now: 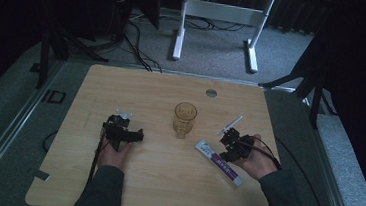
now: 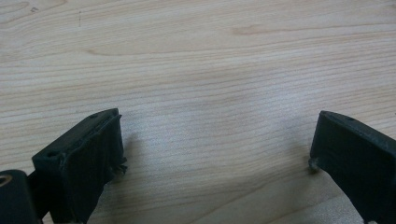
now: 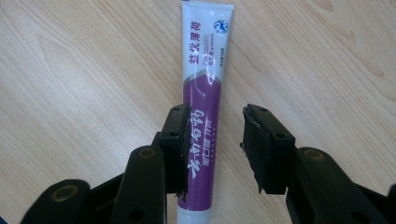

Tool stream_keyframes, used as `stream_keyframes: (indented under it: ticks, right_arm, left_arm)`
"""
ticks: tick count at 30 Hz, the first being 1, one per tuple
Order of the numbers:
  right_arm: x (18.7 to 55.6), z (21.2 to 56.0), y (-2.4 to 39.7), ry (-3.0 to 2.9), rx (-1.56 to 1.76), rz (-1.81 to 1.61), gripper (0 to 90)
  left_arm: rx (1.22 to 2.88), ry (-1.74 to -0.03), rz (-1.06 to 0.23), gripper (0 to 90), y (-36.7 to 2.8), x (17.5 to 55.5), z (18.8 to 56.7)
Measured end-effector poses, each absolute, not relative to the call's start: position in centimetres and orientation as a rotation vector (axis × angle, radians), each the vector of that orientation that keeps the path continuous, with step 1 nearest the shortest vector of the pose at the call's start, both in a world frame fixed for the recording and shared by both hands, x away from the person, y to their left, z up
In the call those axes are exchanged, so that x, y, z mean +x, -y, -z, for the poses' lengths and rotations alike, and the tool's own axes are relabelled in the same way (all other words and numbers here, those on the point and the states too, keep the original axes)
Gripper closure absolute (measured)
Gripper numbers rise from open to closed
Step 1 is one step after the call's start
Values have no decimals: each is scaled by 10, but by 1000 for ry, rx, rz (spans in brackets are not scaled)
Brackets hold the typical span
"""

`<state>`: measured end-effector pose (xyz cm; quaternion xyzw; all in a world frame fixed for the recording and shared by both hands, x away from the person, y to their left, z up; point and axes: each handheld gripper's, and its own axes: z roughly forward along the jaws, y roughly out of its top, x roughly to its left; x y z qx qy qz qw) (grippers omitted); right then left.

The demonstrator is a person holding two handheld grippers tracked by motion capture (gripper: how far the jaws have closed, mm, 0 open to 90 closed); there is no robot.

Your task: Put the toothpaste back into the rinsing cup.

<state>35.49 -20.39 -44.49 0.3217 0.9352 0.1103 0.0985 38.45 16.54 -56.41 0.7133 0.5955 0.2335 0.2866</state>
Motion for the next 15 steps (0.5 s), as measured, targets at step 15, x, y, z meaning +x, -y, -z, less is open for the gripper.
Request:
stream_keyframes:
  ticks: [15]
  right_arm:
    - [357,449,203,-2794,962,-292,601]
  left_arm:
    - [1906,-1591,-624,27,-165,384,564]
